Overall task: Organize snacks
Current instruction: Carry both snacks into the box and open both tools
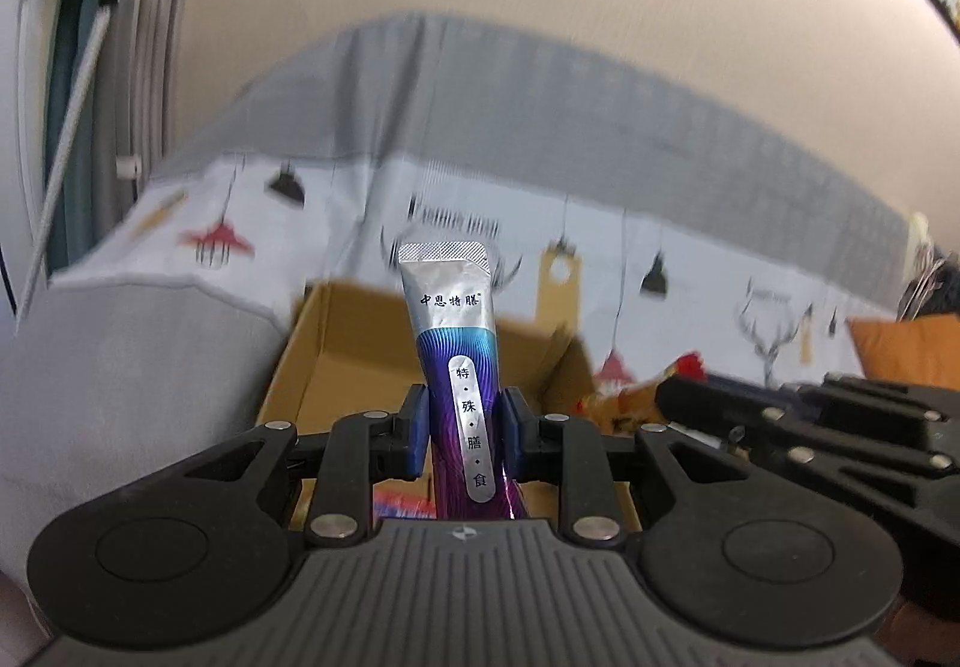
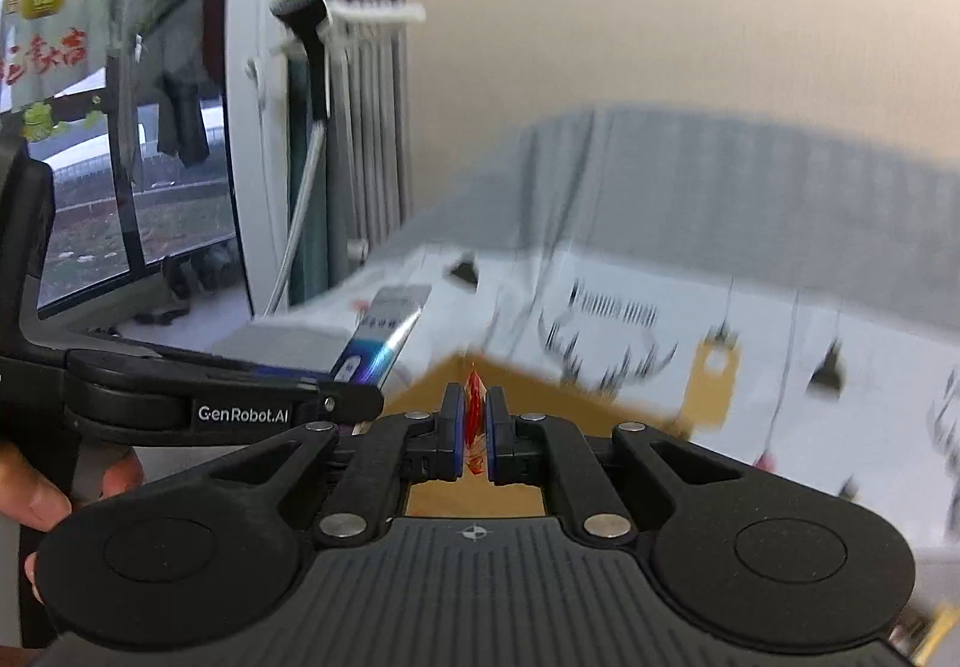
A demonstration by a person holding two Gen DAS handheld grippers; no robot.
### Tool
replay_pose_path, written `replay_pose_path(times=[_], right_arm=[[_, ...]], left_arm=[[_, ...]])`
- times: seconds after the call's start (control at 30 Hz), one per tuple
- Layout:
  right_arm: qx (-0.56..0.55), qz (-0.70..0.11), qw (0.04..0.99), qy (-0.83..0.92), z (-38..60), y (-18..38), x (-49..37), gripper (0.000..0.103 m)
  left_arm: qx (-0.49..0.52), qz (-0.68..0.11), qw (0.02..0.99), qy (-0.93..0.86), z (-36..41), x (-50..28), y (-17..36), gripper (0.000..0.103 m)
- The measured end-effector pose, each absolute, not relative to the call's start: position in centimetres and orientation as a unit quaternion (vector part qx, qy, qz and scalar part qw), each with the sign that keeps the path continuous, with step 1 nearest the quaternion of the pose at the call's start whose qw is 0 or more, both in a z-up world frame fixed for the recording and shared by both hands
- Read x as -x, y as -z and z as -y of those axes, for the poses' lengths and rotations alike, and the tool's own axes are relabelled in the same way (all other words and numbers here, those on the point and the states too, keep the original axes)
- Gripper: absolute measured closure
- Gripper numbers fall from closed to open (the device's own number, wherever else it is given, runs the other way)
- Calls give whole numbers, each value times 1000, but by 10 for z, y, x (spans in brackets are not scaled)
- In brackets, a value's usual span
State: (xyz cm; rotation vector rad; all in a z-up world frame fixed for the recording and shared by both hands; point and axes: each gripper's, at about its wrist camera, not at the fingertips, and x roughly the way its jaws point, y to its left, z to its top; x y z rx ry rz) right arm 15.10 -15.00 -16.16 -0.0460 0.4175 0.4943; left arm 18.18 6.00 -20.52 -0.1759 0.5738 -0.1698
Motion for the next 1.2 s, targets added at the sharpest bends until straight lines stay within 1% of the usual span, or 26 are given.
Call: replay_pose_path(times=[0.2, 0.33, 0.47, 0.6, 0.63, 0.67, 0.7, 0.73, 0.77, 0.8, 0.83, 0.87, 0.9, 0.93, 1.0, 1.03, 1.07, 1.13, 1.2], right_arm=[[1, -294, 928, -229, 133, 223, -172, 96], [8, -332, 916, -224, 125, 256, -176, 96], [-7, -360, 906, -225, 125, 275, -179, 96], [1, -365, 902, -231, 123, 279, -178, 96], [2, -365, 901, -235, 123, 279, -178, 96], [2, -366, 900, -237, 124, 277, -179, 94], [-2, -366, 900, -239, 126, 276, -180, 91], [-13, -362, 902, -236, 129, 273, -179, 86], [-23, -360, 902, -237, 133, 272, -180, 75], [-33, -358, 902, -240, 137, 269, -180, 63], [-39, -354, 902, -243, 141, 267, -179, 57], [-43, -350, 904, -243, 144, 264, -177, 49], [-45, -346, 905, -244, 148, 262, -175, 43], [-48, -339, 908, -243, 153, 259, -171, 39], [-53, -326, 914, -235, 162, 255, -164, 16], [-55, -319, 918, -228, 169, 253, -159, 12], [-59, -313, 921, -225, 175, 252, -155, 4], [-77, -308, 922, -219, 192, 252, -148, 2], [-97, -307, 922, -214, 213, 253, -141, 1]], left_arm=[[38, -331, 941, 47, -62, -204, 265, 76], [40, -365, 929, 46, -66, -211, 297, 76], [44, -382, 922, 52, -68, -213, 311, 76], [48, -390, 918, 49, -69, -211, 313, 75], [52, -390, 918, 49, -69, -211, 310, 74], [56, -388, 919, 48, -69, -210, 307, 64], [59, -388, 919, 45, -70, -209, 303, 37], [62, -386, 920, 37, -69, -208, 298, 22], [64, -376, 924, 25, -69, -205, 292, 8], [62, -363, 930, 19, -68, -201, 285, 8], [53, -356, 933, 21, -64, -198, 280, 8], [46, -355, 933, 26, -60, -197, 275, 8], [42, -354, 934, 29, -56, -195, 271, 8], [41, -352, 934, 30, -51, -193, 268, 7], [44, -353, 934, 36, -41, -188, 263, 7], [46, -354, 933, 39, -36, -186, 262, 7], [46, -355, 933, 42, -30, -184, 260, 7], [39, -355, 933, 50, -12, -181, 257, 7], [23, -356, 933, 54, 8, -179, 255, 2]])
